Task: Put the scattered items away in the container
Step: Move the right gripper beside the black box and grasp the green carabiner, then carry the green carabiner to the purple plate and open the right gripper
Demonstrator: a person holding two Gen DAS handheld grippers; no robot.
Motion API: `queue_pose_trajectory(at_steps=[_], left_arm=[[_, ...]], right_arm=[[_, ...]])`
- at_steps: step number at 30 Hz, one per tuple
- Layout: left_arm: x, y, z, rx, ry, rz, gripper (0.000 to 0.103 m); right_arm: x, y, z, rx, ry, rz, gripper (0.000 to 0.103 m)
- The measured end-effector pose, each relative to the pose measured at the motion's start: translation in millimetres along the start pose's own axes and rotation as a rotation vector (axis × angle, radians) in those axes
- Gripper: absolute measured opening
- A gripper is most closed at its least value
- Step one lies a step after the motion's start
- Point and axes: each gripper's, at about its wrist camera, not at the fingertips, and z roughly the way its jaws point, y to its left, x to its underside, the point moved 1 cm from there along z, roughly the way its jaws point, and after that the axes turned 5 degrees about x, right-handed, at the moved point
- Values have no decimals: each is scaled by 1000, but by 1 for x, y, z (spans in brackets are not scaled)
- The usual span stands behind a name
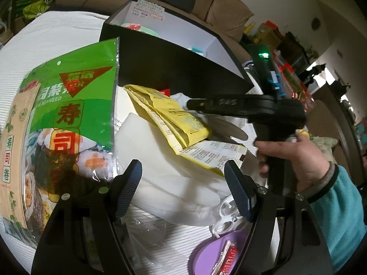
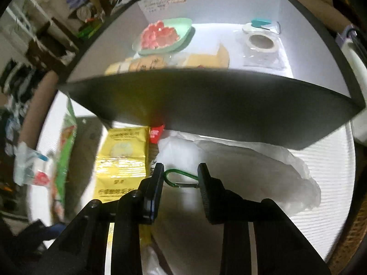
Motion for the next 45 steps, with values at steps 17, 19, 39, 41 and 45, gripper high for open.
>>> queue_pose_trajectory(at_steps=[17, 19, 39, 41, 45], left_arm=[[31, -22, 0, 50, 110, 110, 72], [47, -19, -2, 45, 146, 112, 72], [87, -15, -16, 70, 177, 73, 72], [83, -22, -16, 59, 152, 107, 72], [64, -25, -22, 67, 66, 98, 72]], right_arm=[[102, -2, -137, -313, -173, 20, 31], [131, 1, -142, -330, -162, 8, 31], [227, 30, -110, -181, -193, -171, 54], [211, 15, -121, -189, -223, -111, 56], [163, 4, -126, -181, -219, -61, 56]])
